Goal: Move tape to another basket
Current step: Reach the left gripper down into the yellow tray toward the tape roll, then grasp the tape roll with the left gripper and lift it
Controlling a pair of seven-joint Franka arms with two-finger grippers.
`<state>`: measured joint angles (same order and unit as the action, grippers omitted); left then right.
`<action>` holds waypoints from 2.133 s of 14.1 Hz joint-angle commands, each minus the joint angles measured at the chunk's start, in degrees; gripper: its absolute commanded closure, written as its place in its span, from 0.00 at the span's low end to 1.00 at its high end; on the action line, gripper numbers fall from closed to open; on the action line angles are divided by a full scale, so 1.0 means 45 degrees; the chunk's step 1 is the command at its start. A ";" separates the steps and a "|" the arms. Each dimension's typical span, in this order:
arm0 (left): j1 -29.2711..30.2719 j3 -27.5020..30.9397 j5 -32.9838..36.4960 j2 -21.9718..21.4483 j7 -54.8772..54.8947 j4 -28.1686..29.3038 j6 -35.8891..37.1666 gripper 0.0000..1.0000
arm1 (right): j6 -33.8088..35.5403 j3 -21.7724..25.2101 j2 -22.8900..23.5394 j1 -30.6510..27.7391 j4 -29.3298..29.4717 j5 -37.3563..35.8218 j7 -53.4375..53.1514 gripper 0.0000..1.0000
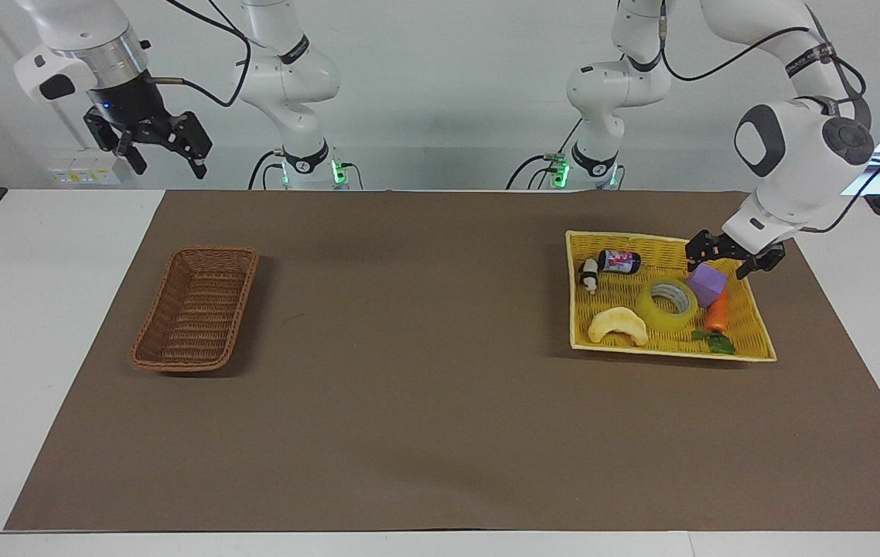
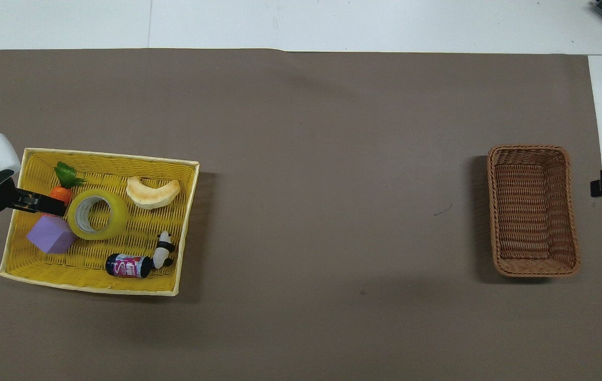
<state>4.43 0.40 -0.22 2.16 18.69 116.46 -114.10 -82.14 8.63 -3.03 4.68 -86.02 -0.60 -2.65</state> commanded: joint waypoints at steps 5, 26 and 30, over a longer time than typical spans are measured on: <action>0.0090 -0.0109 -0.0186 0.1160 -0.0072 0.1248 -0.2710 0.34 | -0.0302 -0.0102 -0.0324 -0.0103 -0.0436 0.0114 -0.0055 0.00; -0.0085 -0.0245 -0.1119 0.0283 -0.0949 -0.2184 0.2574 1.00 | -0.0340 -0.0102 -0.0245 -0.0162 -0.0319 0.0153 0.0139 0.00; -0.0610 -0.1064 -0.2057 0.0166 -0.2607 -0.2716 0.3732 1.00 | -0.0923 -0.0200 -0.0324 0.0441 -0.1155 0.0309 0.0063 0.00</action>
<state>3.84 -3.22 -7.51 2.99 10.83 105.37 -99.81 -82.77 8.34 -3.07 5.37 -86.79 -0.21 -2.47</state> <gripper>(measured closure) 0.775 0.000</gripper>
